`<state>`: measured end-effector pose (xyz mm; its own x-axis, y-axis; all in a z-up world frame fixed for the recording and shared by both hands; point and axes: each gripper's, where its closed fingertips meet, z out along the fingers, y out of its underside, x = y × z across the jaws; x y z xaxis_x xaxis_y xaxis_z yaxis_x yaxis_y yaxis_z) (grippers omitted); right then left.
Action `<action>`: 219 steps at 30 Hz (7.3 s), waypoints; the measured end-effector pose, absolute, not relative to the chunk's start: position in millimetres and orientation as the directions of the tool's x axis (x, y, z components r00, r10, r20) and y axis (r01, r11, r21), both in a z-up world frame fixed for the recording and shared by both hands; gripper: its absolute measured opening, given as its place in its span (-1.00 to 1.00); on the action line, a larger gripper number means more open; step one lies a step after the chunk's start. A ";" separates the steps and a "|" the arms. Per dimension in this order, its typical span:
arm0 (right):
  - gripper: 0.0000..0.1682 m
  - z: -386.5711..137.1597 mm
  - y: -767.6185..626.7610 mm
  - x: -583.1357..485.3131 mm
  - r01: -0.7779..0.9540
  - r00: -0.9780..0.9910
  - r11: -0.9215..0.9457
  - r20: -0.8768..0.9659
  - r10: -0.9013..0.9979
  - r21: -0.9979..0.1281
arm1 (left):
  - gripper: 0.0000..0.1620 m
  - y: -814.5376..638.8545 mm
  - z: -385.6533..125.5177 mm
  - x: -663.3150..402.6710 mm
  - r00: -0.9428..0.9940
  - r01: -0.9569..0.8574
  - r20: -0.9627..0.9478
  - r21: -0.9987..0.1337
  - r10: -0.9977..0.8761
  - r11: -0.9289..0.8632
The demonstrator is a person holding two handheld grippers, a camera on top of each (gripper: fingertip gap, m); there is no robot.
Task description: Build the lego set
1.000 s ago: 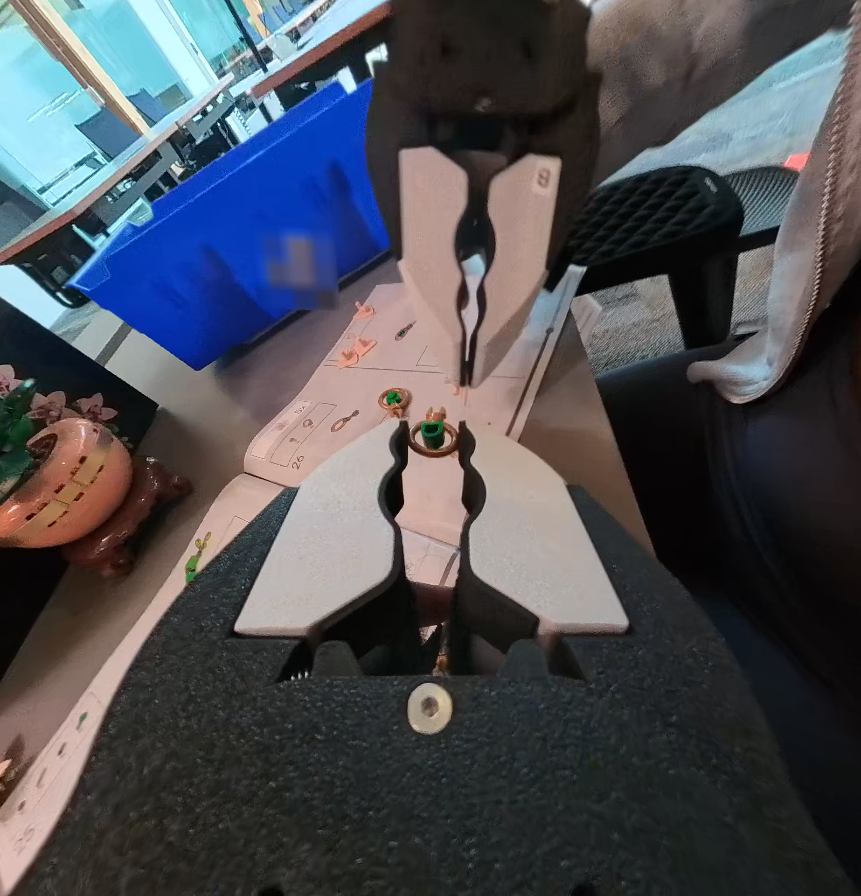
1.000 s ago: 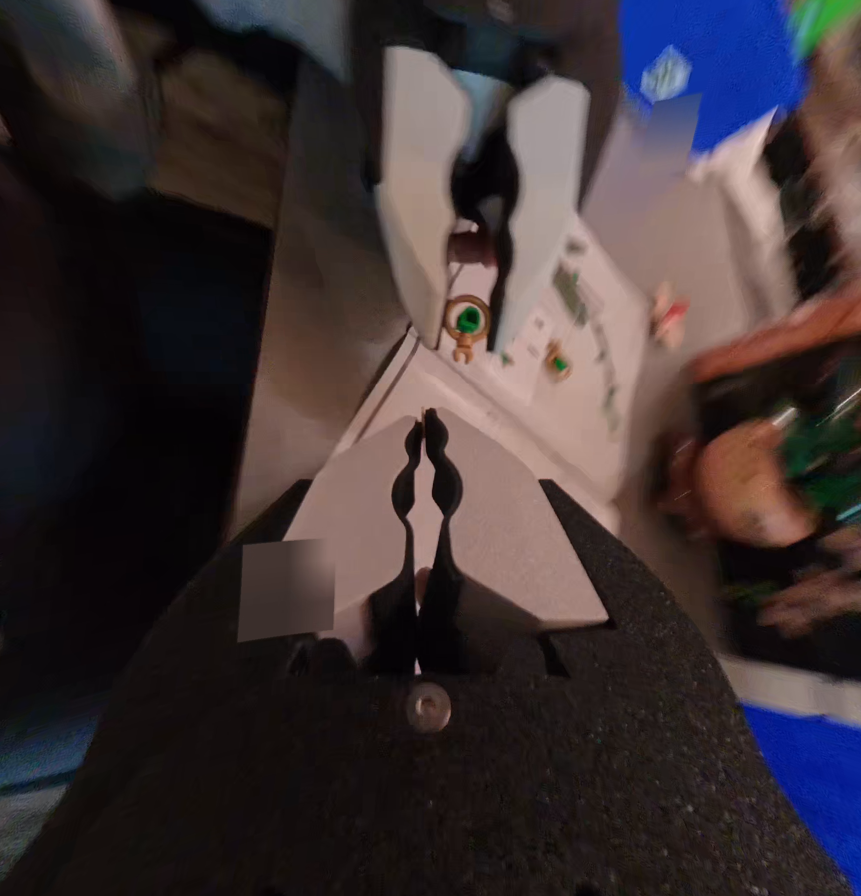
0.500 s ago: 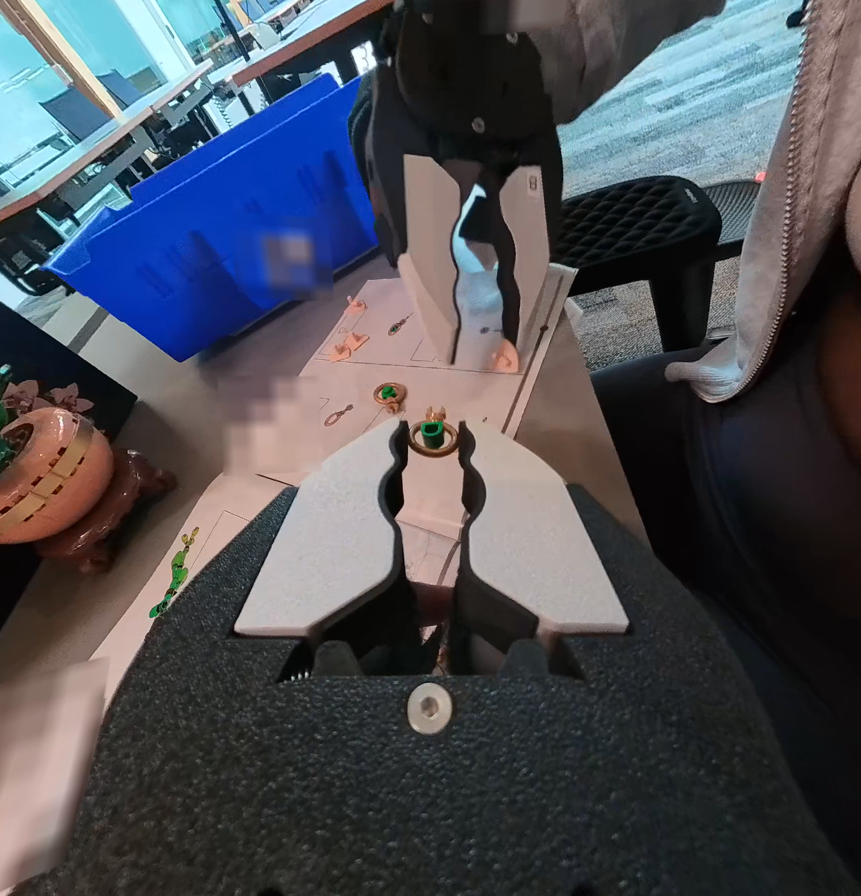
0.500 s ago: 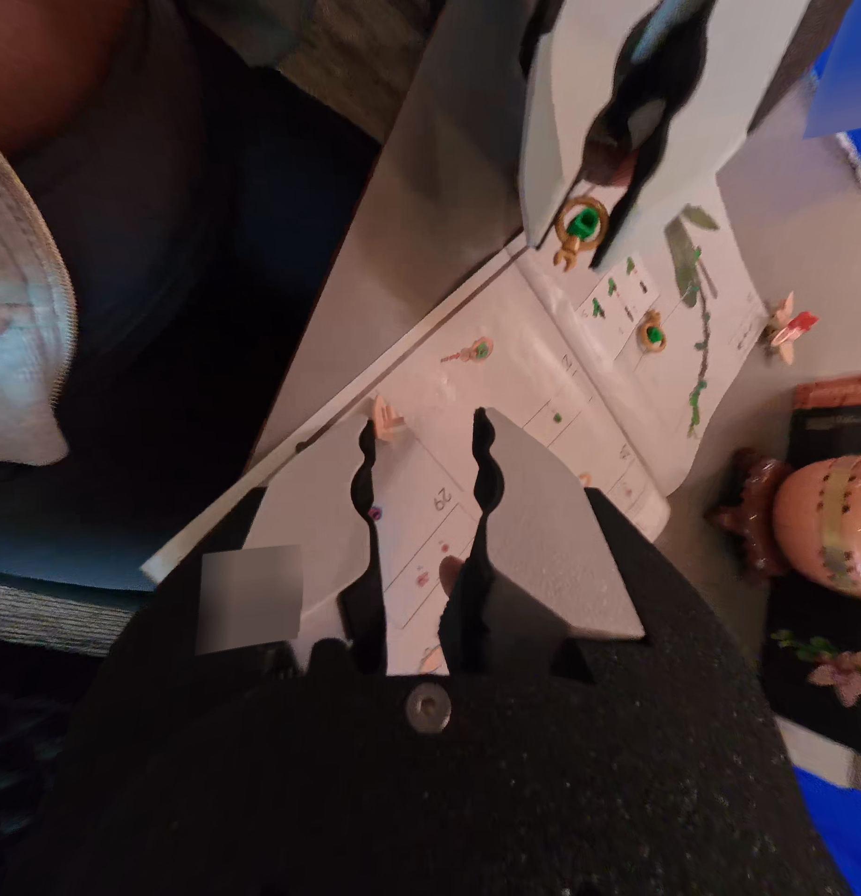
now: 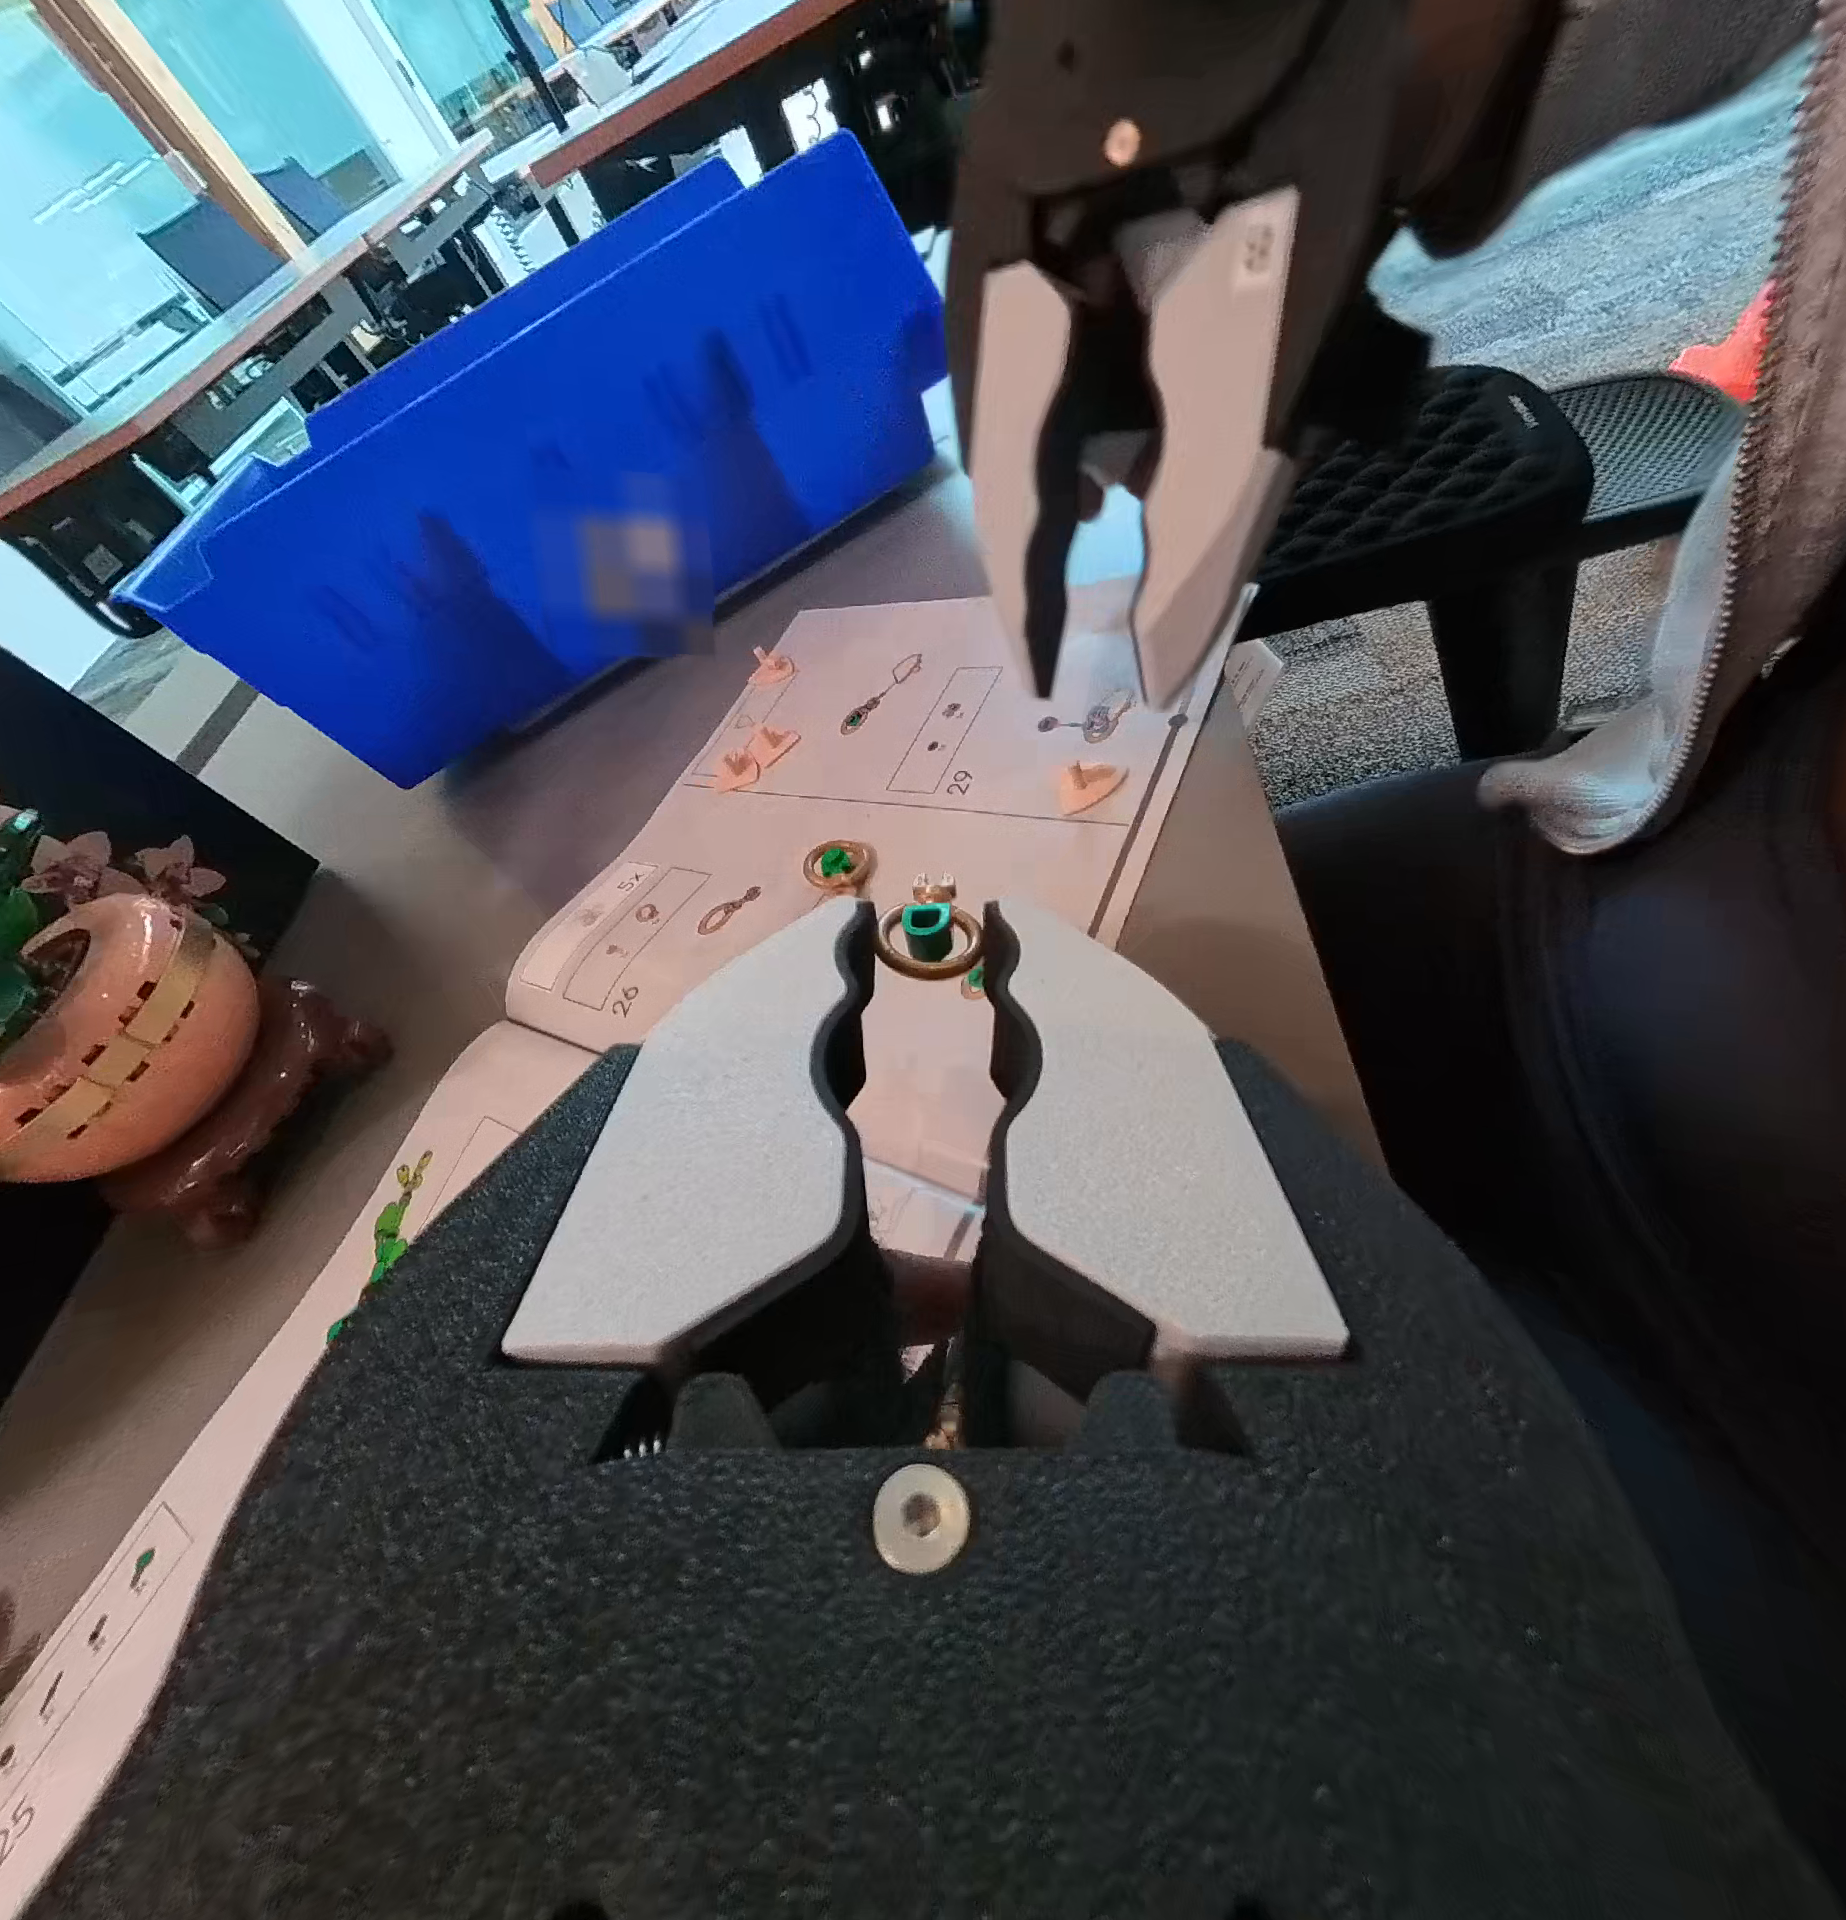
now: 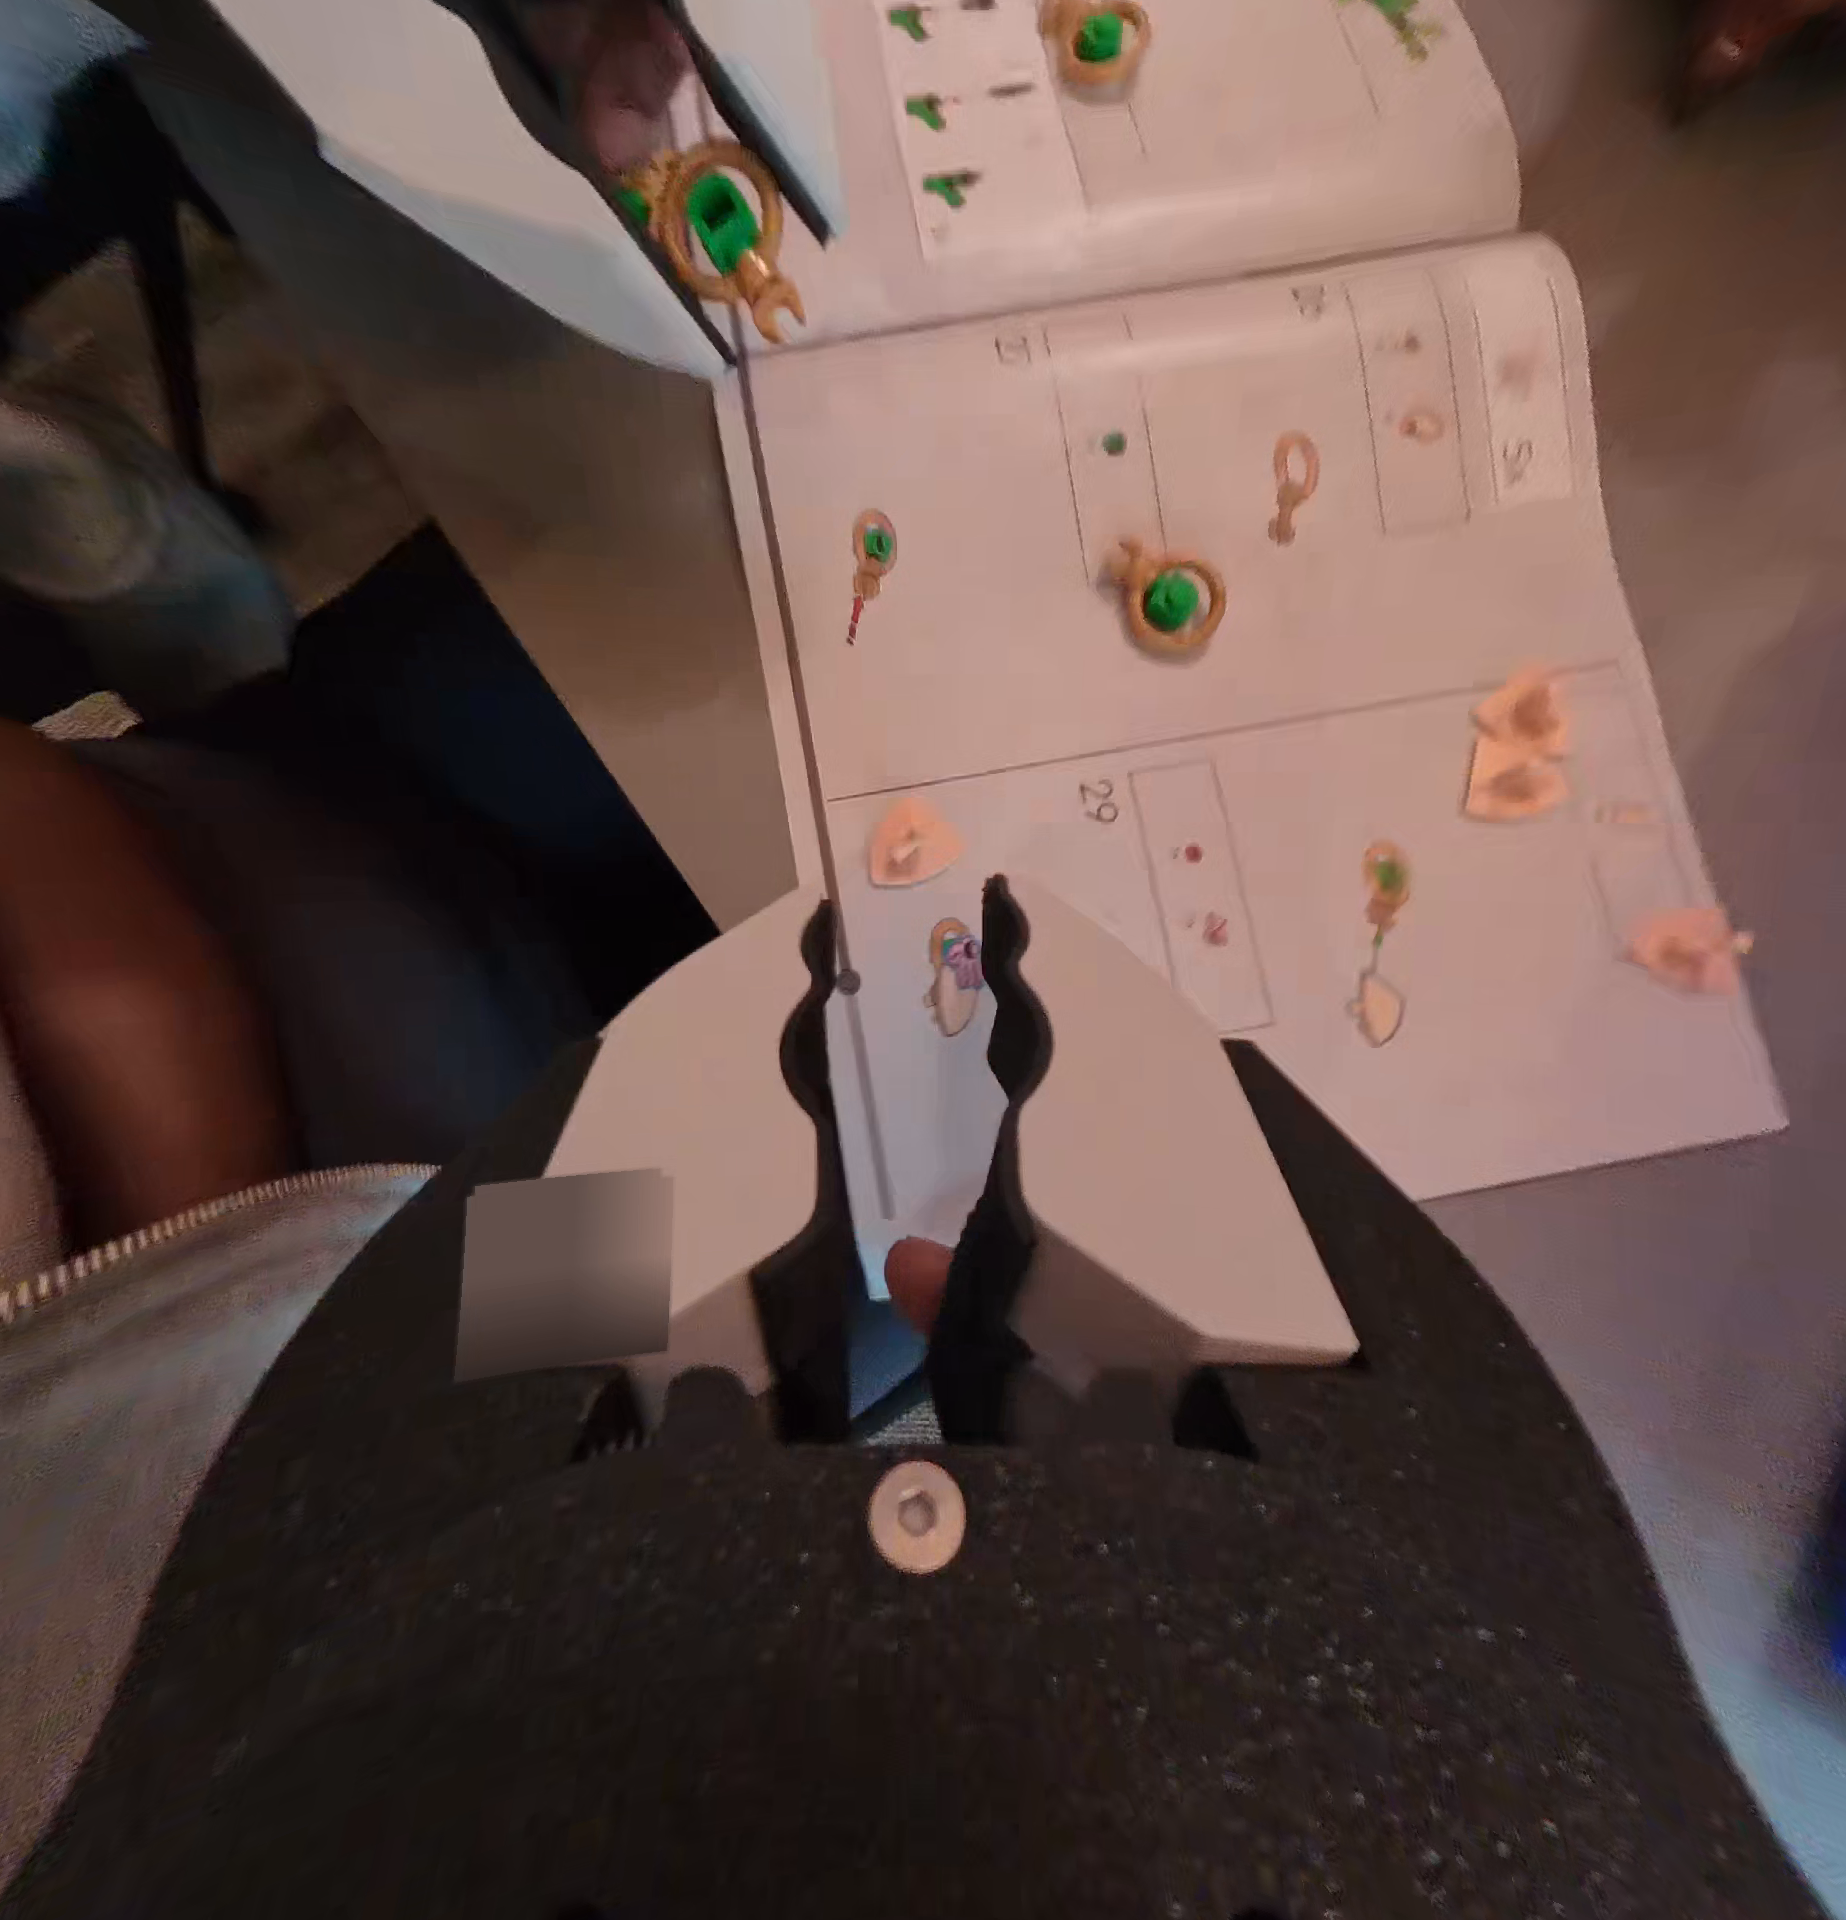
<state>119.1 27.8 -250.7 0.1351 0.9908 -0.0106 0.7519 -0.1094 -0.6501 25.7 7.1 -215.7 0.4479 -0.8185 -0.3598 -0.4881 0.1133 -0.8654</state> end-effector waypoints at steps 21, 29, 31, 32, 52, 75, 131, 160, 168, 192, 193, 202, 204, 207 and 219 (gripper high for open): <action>-0.80 -242.5 29.8 101.9 0.665 0.189 -0.318 -0.260 0.947 -0.676 | -0.76 6.3 -243.6 51.7 0.332 -0.593 -0.172 -0.803 -0.927 -0.063; -0.86 -261.5 29.0 95.1 0.650 0.312 -0.314 -0.134 0.941 -0.692 | -0.76 11.8 -241.7 51.3 0.382 -0.572 -0.187 -0.817 -0.905 -0.072; -0.90 -261.0 27.2 93.8 0.709 0.197 -0.173 -0.044 0.979 -0.684 | -0.76 9.9 -241.2 51.7 0.372 -0.566 -0.175 -0.821 -0.912 -0.073; -0.90 -260.9 25.5 93.6 0.737 0.093 -0.068 0.001 0.996 -0.673 | -0.76 8.7 -240.8 52.0 0.364 -0.560 -0.161 -0.825 -0.918 -0.078; -0.83 -240.9 53.1 89.7 0.581 -0.502 0.464 0.153 0.851 -0.669 | -0.76 0.7 -237.3 52.6 0.387 -0.506 -0.044 -0.846 -0.921 -0.172; -0.89 -259.9 32.5 90.7 0.640 -0.318 0.136 -0.100 0.943 -0.756 | -0.76 10.4 -255.0 68.1 0.384 -0.625 -0.144 -0.768 -0.912 -0.142; -0.97 -264.9 39.9 88.1 0.281 -0.959 0.886 -0.071 0.274 -0.370 | -0.76 1.1 -209.6 52.3 0.479 -0.370 -0.188 -0.929 -0.858 -0.003; -0.94 -263.7 27.4 92.5 0.254 -0.962 0.884 -0.012 0.271 -0.393 | -0.76 -2.6 -212.9 55.4 0.494 -0.420 -0.231 -0.908 -0.838 0.003; -0.97 -263.0 25.4 91.9 0.515 -0.820 0.703 -0.045 0.570 -0.491 | -0.76 1.1 -216.1 52.0 0.529 -0.448 -0.259 -0.894 -0.808 -0.007; -0.98 -230.4 22.6 78.8 0.562 -0.331 0.110 -0.100 0.938 -0.820 | -0.77 4.8 -222.7 70.7 0.628 -0.434 -0.180 -0.888 -0.757 -0.149; -0.98 -229.9 21.7 79.5 0.561 -0.331 0.107 -0.104 0.938 -0.821 | -0.77 5.1 -222.9 70.5 0.627 -0.435 -0.179 -0.888 -0.758 -0.150; -0.98 -230.0 20.3 79.5 0.554 -0.331 0.103 -0.106 0.938 -0.826 | -0.77 7.5 -226.0 69.8 0.629 -0.458 -0.199 -0.876 -0.751 -0.152; -0.98 -230.5 20.6 79.7 0.555 -0.332 0.102 -0.107 0.937 -0.826 | -0.77 7.6 -226.8 69.4 0.625 -0.465 -0.203 -0.872 -0.753 -0.150; -0.98 -229.9 21.8 81.3 0.552 -0.328 0.098 -0.108 0.939 -0.828 | -0.77 8.1 -229.0 68.4 0.620 -0.481 -0.215 -0.864 -0.755 -0.149; -0.99 -243.4 22.0 85.9 0.586 -0.321 0.104 -0.112 0.940 -0.803 | -0.77 9.1 -242.6 71.1 0.578 -0.570 -0.249 -0.804 -0.777 -0.166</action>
<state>85.9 22.0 -243.4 -0.3213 0.9403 -0.1123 0.5864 0.1045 -0.8032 71.1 9.1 -242.6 0.5776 -0.7775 -0.2489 -0.5704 -0.1662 -0.8044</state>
